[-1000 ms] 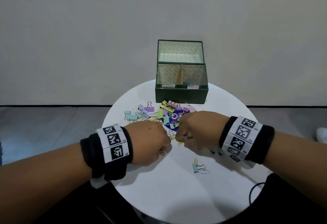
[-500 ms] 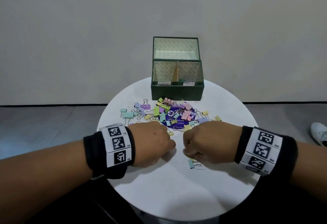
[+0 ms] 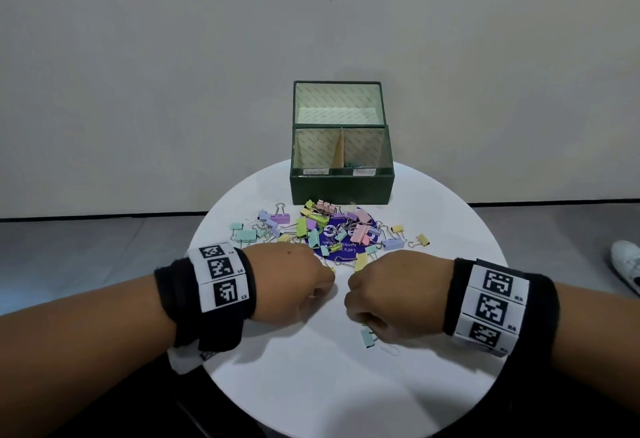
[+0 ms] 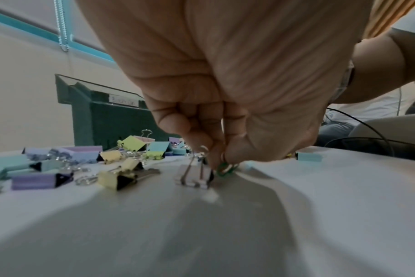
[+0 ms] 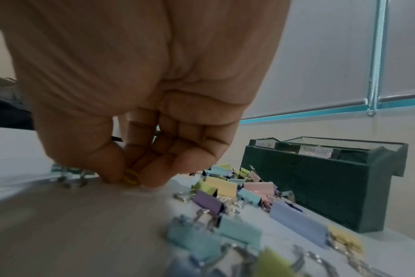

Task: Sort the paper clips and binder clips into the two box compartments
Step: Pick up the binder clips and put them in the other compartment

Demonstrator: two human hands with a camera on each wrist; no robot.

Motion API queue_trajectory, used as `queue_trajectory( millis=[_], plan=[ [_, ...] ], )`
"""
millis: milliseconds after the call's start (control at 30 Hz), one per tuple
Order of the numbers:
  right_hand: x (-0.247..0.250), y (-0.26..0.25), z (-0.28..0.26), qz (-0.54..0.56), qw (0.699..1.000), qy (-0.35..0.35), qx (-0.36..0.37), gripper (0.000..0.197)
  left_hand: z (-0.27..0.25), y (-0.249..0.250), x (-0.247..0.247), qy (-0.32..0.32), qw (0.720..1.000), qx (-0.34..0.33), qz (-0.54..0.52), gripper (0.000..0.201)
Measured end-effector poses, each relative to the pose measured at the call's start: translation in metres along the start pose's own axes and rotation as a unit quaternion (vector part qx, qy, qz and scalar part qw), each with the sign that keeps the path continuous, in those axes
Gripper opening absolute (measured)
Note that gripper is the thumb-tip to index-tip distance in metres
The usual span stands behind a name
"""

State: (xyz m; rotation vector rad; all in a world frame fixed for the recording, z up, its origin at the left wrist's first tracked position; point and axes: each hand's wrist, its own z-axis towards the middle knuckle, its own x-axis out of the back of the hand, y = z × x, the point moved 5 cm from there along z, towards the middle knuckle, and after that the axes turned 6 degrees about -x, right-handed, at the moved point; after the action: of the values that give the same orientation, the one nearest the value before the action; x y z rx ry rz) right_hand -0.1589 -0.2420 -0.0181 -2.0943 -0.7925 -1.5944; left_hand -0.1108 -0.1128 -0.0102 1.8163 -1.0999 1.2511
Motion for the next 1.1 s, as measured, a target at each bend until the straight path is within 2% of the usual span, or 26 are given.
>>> queue_trajectory(
  millis=[133,200,233,300,367,433,500,567,667,833,933,1000,1100],
  plan=[
    [0.005,0.009,0.005,0.011,1.0,-0.01,-0.013,0.007,0.0,-0.013,0.007,0.021,0.997,0.029,-0.064,0.012],
    [0.018,0.029,0.01,0.095,0.994,0.018,-0.047,0.019,0.002,-0.025,0.019,0.069,0.988,0.05,-0.126,0.031],
    [0.027,0.043,0.012,0.143,0.987,0.042,-0.066,0.026,0.005,-0.032,0.027,0.105,0.98,0.063,-0.156,0.035],
    [0.048,0.079,0.014,0.199,0.968,0.1,-0.115,0.03,0.011,-0.047,0.048,0.168,0.958,0.101,-0.211,0.027],
    [0.067,0.116,0.015,0.254,0.934,0.163,-0.19,0.023,0.023,-0.064,0.064,0.22,0.925,0.144,-0.273,0.019],
    [0.081,0.149,0.019,0.323,0.878,0.246,-0.253,0.021,0.038,-0.076,0.081,0.279,0.896,0.161,-0.306,0.016],
    [0.086,0.172,0.026,0.372,0.829,0.299,-0.292,0.019,0.053,-0.085,0.095,0.326,0.873,0.168,-0.323,0.014],
    [0.088,0.187,0.036,0.38,0.806,0.323,-0.318,0.016,0.067,-0.093,0.105,0.355,0.853,0.18,-0.339,0.013],
    [0.086,0.2,0.044,0.347,0.81,0.32,-0.348,0.014,0.082,-0.105,0.115,0.378,0.839,0.201,-0.336,0.015],
    [0.079,0.208,0.048,0.336,0.818,0.31,-0.348,0.02,0.103,-0.11,0.122,0.372,0.852,0.221,-0.294,0.015],
    [0.073,0.205,0.05,0.343,0.83,0.292,-0.33,0.016,0.115,-0.107,0.119,0.328,0.879,0.228,-0.26,0.014],
    [0.068,0.203,0.05,0.339,0.842,0.279,-0.314,0.022,0.118,-0.105,0.113,0.286,0.9,0.22,-0.246,0.017],
    [0.068,0.197,0.037,0.287,0.855,0.325,-0.286,0.024,0.101,-0.101,0.112,0.296,0.913,0.188,-0.207,0.025]
  ],
)
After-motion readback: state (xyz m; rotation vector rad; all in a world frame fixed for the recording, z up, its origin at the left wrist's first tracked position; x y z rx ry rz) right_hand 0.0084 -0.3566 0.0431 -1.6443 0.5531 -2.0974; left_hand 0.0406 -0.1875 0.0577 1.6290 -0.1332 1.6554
